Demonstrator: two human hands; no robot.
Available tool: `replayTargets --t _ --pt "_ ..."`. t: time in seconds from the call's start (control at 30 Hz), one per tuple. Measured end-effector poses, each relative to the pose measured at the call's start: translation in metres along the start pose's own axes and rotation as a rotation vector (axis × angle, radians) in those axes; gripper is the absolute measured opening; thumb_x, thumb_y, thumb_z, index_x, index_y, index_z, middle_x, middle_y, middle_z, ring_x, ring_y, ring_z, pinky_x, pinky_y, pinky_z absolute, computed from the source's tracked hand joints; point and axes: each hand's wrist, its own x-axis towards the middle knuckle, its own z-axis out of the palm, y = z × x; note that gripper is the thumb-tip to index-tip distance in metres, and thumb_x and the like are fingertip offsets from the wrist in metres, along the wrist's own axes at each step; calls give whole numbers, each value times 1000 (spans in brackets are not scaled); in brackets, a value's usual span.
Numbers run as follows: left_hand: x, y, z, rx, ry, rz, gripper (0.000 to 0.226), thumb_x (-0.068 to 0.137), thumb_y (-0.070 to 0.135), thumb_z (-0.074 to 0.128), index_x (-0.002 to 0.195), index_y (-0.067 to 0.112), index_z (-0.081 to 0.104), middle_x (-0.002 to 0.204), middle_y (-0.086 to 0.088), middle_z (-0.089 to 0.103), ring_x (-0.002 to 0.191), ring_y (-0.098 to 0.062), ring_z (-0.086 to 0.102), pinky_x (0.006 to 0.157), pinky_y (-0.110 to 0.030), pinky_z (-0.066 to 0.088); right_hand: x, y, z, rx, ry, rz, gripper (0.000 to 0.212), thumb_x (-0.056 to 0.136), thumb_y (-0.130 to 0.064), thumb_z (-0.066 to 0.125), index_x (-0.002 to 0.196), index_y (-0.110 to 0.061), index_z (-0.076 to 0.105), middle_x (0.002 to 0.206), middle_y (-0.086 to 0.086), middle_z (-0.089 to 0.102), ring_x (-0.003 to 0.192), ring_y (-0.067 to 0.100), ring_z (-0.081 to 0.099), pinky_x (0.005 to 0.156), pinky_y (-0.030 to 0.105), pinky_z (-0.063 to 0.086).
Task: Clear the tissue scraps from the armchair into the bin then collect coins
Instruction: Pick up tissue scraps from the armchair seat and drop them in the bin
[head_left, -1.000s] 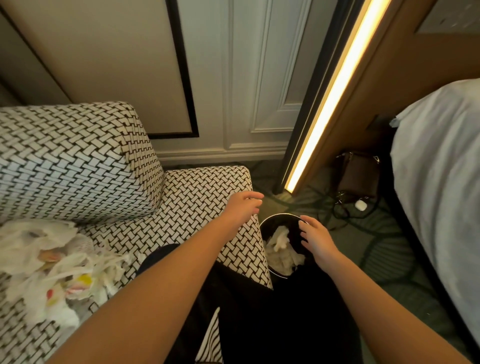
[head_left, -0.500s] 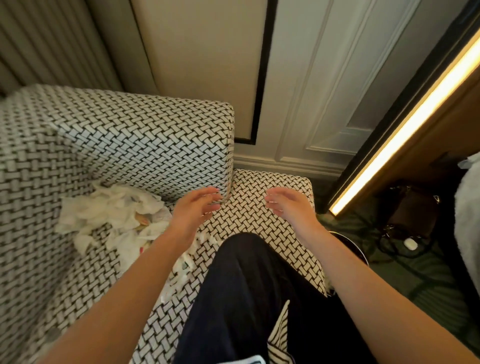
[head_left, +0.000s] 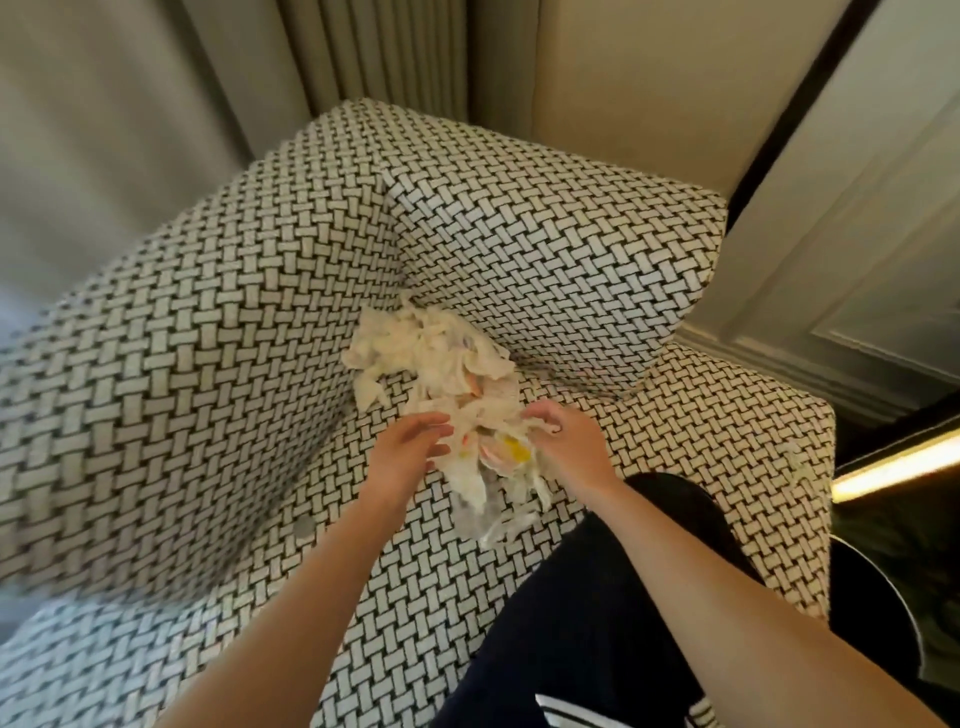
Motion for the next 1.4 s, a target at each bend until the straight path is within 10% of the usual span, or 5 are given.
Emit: replayTargets --t 0.3,0.6,1.0,1.27,1.4 --pt "2 -17 1 -45 83 -55 14 92 6 53 95 12 66 98 -5 67 79 -14 62 71 -20 50 -1 23 23 -741 -418 -144 53 96 -30 46 145 -41 28 159 -1 9 146 29 3 117 51 7" --pt "12 -25 13 149 284 47 26 86 9 59 111 16 58 119 1 56 102 -14 52 81 -26 39 -4 16 11 -125 -66 -53 29 90 -15 59 119 -16 64 114 -4 65 98 4 57 79 10 40" --pt "22 -26 32 526 -53 212 45 80 17 70 123 25 58 134 -1 49 127 -19 41 106 -32 33 -8 10 2 269 47 67 8 91 -13 56 90 -16 63 87 5 64 79 20 57 70 29 45" --pt "16 -31 30 537 -67 155 13 87 14 65 98 9 66 95 1 60 88 -11 54 52 -11 44 -10 5 -3 306 64 91 11 96 -17 50 101 -15 60 92 6 64 74 23 57 63 28 48" --pt "18 -31 20 538 -21 161 8 90 20 60 96 14 60 92 1 62 87 -14 57 64 -16 40 -9 5 -7 421 83 193 15 93 -17 54 103 -13 64 98 3 68 85 20 64 77 34 54"
